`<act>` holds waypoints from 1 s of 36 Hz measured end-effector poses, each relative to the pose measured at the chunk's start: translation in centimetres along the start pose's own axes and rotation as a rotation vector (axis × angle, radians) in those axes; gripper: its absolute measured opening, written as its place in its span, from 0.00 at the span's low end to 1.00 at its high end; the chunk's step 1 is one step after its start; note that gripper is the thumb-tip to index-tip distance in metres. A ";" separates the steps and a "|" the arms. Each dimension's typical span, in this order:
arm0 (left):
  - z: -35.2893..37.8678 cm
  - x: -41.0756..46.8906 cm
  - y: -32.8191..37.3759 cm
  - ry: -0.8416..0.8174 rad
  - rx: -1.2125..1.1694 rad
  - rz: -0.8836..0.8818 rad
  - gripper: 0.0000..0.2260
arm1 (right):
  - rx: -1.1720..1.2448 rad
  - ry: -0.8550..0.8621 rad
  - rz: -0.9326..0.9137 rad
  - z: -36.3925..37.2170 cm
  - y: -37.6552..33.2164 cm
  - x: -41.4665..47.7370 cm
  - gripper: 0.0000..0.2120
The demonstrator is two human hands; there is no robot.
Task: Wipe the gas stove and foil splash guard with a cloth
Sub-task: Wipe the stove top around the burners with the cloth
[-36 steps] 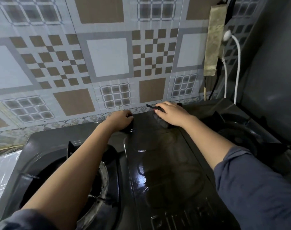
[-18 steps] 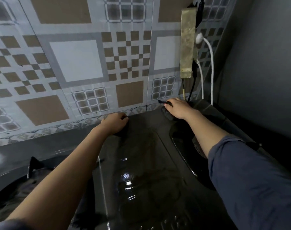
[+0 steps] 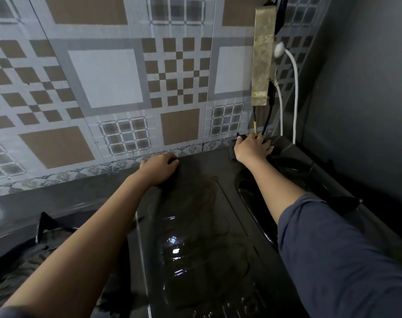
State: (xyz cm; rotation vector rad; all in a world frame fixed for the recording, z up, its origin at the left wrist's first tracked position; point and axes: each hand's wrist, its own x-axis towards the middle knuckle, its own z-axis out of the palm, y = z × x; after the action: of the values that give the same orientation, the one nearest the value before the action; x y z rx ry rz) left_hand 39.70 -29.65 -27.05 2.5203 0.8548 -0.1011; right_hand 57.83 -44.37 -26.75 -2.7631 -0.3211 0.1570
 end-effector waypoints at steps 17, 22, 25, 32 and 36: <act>-1.0 -2.6 -2.2 -0.007 0.084 0.019 0.22 | -0.038 -0.127 0.080 -0.1 -2.1 -3.7 0.30; -1.4 -3.7 -3.0 -0.011 0.159 0.030 0.24 | -0.058 -0.142 0.059 0.1 -3.0 -5.4 0.30; -1.5 -4.1 -3.5 -0.020 0.186 0.037 0.25 | -0.070 -0.148 0.032 0.2 -3.4 -6.5 0.30; -1.8 -5.4 -4.3 -0.069 0.201 0.038 0.26 | -0.083 -0.142 -0.056 0.8 -4.5 -9.5 0.30; -1.8 -5.9 -4.4 -0.070 0.206 0.032 0.26 | -0.110 -0.129 -0.171 1.4 -4.6 -10.8 0.28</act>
State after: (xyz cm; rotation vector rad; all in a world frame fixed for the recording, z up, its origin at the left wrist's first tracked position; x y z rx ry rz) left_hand 32.24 -29.07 -25.95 2.7027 0.8128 -0.2785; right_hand 46.21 -42.26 -25.70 -2.8225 -0.6148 0.2824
